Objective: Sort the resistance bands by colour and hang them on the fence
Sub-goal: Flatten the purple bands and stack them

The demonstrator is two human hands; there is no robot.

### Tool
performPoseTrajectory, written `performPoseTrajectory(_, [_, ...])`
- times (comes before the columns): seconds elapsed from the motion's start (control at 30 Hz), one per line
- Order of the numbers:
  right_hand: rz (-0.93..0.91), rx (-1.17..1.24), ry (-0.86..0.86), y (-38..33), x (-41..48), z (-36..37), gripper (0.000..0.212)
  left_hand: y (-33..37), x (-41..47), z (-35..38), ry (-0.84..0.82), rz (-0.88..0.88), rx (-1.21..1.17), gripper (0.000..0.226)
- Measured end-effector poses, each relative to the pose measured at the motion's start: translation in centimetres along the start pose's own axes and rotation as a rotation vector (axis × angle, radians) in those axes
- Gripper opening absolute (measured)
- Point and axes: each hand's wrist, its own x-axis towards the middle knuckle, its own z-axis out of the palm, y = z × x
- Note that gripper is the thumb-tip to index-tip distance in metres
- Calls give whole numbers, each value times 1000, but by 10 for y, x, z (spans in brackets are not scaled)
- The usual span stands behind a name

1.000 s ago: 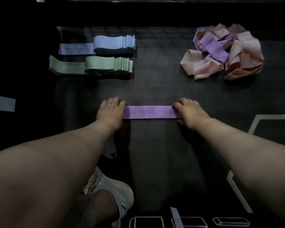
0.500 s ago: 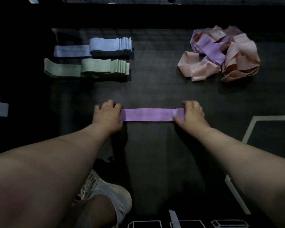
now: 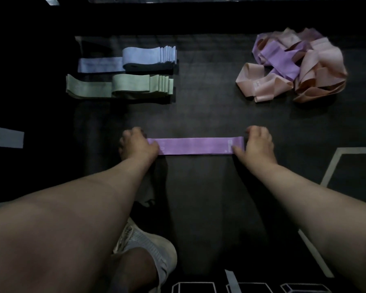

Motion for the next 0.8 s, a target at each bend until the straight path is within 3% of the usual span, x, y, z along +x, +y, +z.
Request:
performPoseTrajectory(0.1, [-440,-331,-72,-2,2,-3,78,3,-6,-5,-54,491,430,71])
performPoseTrajectory(0.17, [-532,-429,-159,-6,6,-5,83,4,-4,-1,-97,639,554,69])
performPoseTrajectory(0.27, [-524,-471,-243,-13,12,-5,75,6,-1,4,-99,678,614,52])
performPoseTrajectory(0.4, [-519,-440,-275,-16,16,-7,43,7,3,4,-114,684,629,37])
performPoseTrajectory(0.53, [-532,-467,-259,-13,17,-6,40,8,0,3,-143,674,620,39])
performPoseTrajectory(0.63, [-580,-480,-88,-10,9,0,44,5,-7,0,-81,707,572,47])
performPoseTrajectory(0.7, [-675,-409,-3,-10,0,5,33,4,-14,0,-2,778,549,46])
performPoseTrajectory(0.8, [-738,-442,-81,-12,-5,16,27,9,-18,6,-77,834,587,36])
